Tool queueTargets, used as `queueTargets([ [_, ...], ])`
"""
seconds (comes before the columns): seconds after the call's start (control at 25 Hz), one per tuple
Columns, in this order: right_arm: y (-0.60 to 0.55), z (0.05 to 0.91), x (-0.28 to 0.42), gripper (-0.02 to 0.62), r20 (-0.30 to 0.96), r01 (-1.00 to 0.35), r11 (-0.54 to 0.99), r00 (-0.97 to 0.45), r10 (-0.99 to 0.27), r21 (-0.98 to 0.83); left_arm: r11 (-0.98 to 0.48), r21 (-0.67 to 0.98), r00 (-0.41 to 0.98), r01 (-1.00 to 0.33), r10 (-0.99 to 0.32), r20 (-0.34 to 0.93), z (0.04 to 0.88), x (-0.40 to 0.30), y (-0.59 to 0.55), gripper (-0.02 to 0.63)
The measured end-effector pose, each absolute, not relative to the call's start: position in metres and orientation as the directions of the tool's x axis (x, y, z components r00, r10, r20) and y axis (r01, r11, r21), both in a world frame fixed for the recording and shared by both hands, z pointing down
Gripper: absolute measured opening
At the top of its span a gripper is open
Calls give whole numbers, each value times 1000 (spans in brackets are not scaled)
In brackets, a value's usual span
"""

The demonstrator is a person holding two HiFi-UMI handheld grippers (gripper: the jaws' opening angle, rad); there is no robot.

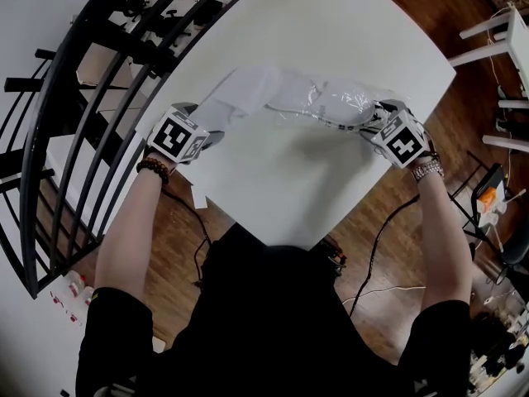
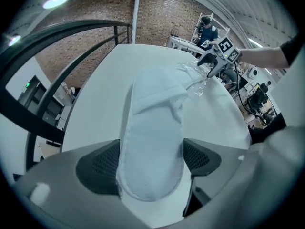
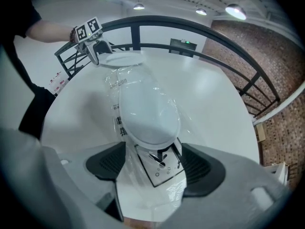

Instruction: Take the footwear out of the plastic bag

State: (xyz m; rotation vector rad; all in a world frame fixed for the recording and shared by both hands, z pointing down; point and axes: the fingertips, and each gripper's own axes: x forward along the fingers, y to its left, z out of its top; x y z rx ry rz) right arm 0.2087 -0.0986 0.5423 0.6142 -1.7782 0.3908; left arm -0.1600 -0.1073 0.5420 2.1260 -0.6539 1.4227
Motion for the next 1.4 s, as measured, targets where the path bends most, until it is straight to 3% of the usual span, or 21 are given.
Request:
queueTargets([
  [0.44,-98,544,216,353,957,-596,801,-194,-214,58,-589,147,314,-795,-192,930,557,-157,-109,443],
  [0.88,-97,543,218,353,953,-593,803,-205,-225,62,-605,102,306,-790,-244,920,546,-155,-113,473],
  [1.08,-96,544,218,353,953,-571,818,-207,-222,66,-684,39,297,-729,-264,918,532,-147,-113,493],
  [1.4,-100,546,215,353,954,-493,866,-215,-208,78,-867,-51,364,-495,-260,894,510,-87,-115,494],
])
